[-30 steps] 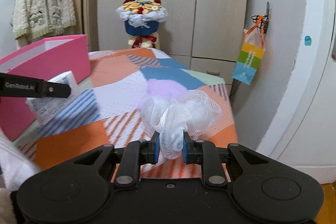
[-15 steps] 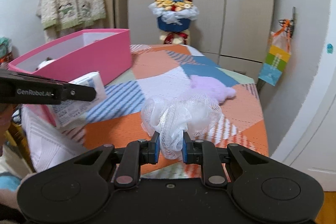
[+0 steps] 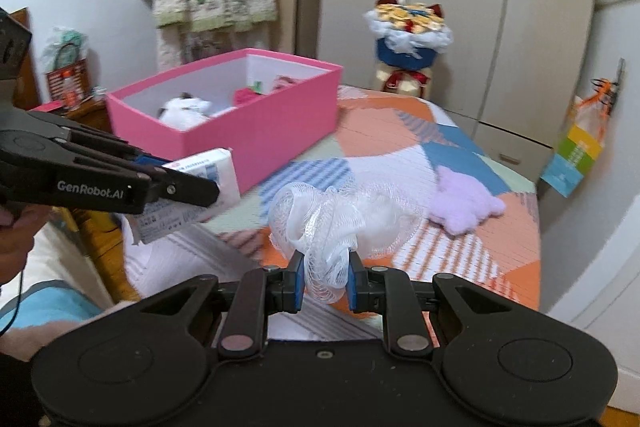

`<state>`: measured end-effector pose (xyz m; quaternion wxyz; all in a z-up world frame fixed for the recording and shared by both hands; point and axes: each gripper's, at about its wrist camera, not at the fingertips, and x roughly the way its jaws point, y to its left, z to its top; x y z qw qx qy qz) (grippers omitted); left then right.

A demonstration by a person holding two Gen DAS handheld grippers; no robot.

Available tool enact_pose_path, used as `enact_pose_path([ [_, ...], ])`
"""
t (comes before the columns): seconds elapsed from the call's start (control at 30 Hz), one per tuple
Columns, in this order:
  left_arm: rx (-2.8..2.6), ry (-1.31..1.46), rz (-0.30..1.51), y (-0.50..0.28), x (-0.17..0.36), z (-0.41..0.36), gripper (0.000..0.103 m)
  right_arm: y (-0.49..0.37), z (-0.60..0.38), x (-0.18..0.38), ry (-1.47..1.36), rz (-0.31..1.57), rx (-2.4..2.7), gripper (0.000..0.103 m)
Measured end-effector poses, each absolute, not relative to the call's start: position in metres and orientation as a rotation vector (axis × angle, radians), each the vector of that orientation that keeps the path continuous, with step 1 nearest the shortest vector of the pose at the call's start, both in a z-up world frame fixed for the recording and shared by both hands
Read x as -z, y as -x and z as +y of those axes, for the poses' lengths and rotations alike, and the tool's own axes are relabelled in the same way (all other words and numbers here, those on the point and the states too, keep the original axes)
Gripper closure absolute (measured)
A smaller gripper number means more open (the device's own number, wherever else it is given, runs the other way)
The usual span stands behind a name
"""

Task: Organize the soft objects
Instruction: 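Carry the tube in the left tool and bath puff in the right tool over the box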

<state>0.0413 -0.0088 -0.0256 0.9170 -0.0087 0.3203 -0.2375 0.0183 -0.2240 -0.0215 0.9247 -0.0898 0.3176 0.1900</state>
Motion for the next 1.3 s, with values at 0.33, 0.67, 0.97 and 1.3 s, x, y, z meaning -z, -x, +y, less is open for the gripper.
enact_pose_path([
  [0.33,0.508,0.033,0.710,-0.025,0.000,0.037,0.085,-0.007,-0.186,-0.012,0.253,0.626,-0.553,0.080],
  [0.67,0.471,0.035,0.707,-0.044,-0.024,0.081,0.085,-0.027,-0.146,-0.033,0.271,0.569,-0.649,0.080],
  [0.97,0.430,0.026,0.628,-0.098,-0.047,0.104,0.085,-0.088,-0.108,-0.044,0.255,0.541,-0.689,0.080],
  [1.3,0.370,0.023,0.682,-0.199,-0.019,0.104,0.085,-0.173,-0.070,-0.018,0.343,0.623,-0.676,0.080],
])
